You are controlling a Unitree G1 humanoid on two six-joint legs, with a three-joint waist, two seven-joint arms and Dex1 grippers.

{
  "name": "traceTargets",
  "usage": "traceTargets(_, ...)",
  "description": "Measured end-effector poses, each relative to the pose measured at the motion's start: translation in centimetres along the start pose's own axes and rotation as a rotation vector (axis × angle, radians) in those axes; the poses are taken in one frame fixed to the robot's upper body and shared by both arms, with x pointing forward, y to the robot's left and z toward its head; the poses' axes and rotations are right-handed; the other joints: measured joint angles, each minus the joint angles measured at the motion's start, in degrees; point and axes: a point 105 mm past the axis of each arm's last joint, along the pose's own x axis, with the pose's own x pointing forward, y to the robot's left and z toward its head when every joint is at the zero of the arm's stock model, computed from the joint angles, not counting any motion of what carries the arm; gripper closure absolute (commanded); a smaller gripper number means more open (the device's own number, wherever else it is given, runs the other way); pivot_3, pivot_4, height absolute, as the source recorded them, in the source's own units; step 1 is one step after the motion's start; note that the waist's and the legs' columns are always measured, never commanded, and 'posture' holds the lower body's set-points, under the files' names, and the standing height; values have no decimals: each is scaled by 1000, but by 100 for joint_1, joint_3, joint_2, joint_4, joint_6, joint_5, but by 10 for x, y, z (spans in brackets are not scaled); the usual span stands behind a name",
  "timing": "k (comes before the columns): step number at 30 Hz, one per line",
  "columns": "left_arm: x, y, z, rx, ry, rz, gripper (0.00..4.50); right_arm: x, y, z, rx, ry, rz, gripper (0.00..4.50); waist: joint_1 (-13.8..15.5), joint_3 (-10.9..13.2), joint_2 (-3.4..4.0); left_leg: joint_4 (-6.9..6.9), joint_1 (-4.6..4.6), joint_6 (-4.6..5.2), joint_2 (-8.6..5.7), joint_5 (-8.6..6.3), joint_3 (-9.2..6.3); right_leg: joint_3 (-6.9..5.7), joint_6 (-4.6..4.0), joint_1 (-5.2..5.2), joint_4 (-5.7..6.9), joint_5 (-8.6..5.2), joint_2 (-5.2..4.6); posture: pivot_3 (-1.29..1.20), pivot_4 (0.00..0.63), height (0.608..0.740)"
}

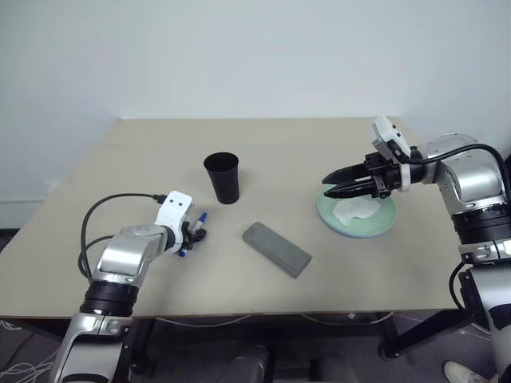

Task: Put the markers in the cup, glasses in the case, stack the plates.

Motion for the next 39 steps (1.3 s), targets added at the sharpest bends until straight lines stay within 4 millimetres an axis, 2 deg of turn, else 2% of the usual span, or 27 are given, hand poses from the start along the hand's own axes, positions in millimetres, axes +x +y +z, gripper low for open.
traceTargets(3,5,1,3,1,-4,6,2237,0,0,0,0,-1,1,2975,-1,0,0,-1,0,0,-1,0,0,-1,1,0,-2,1,0,0,0,737)
traceTargets(8,11,-4,7,8,-2,-7,3947,0,0,0,0,0,0,2975,-5,0,0,0,0,0,0,0,-3,-1,-5,2,-1,1,-2,0,0,737)
traceTargets(10,13,-3,8,19,2,-4,4367,0,0,0,-1,0,0,2975,-12,0,1,-1,0,0,0,0,-3,0,-12,2,0,0,-2,0,0,737)
traceTargets(14,12,-6,12,88,-13,-49,4365,0,0,0,-3,0,0,2975,-28,0,0,-1,-3,0,-1,0,-7,-1,-14,1,-1,1,-3,0,0,737)
traceTargets(16,7,-15,22,158,-74,-125,4365,0,0,0,-4,0,0,2975,-31,0,0,0,-5,0,-1,0,-5,-1,-13,-1,-6,1,-3,0,0,737)
traceTargets(18,-5,-33,38,279,-168,-238,4365,0,0,0,-6,-1,1,2975,-40,0,0,-2,-6,0,-1,0,3,2,-10,-2,-13,1,-3,0,0,737)
traceTargets(21,-34,-71,49,421,-288,-482,4365,0,0,0,-6,-2,0,2975,-46,0,2,-10,-6,0,-2,0,19,13,-10,-7,-20,3,-3,0,0,737)
traceTargets(24,-54,-102,65,435,-432,-658,4365,1,-1,0,-4,-3,0,2975,-31,1,3,-16,-6,0,-1,0,11,8,2,-7,-20,-4,-4,0,0,737)
traceTargets(26,-59,-108,87,406,-539,-687,4365,1,0,0,-4,-4,2,2975,-26,2,0,-14,-7,0,-1,0,-4,7,-3,-3,-17,-5,-4,0,0,737)
traceTargets(29,-64,-101,133,348,-724,-611,4365,1,-1,1,-4,-5,2,2975,-26,2,1,-7,-6,0,-1,0,-10,3,-12,4,-12,-5,-6,0,0,737)
traceTargets(30,-64,-94,160,296,-835,-536,4365,2,-1,1,-5,-7,3,2975,-23,2,-1,-3,-6,0,-1,0,-13,0,-15,7,-11,-1,-6,0,0,737)
traceTargets(32,-66,-82,188,247,-959,-420,4365,3,-1,4,-12,-9,5,2975,-33,1,-4,6,-5,-1,-3,1,-12,1,-12,10,-12,3,-7,0,0,737)
traceTargets(35,-56,-66,208,164,-1048,-287,4365,2,-2,4,-15,-9,1,2975,-43,0,-4,10,-3,0,-8,1,-10,-3,0,5,-13,9,-2,0,0,737)
traceTargets(39,-38,-50,209,119,-1059,-167,4365,2,-2,5,-16,-11,2,2975,-42,0,-6,15,-6,0,-11,1,-11,-1,18,2,-16,1,2,0,0,737)
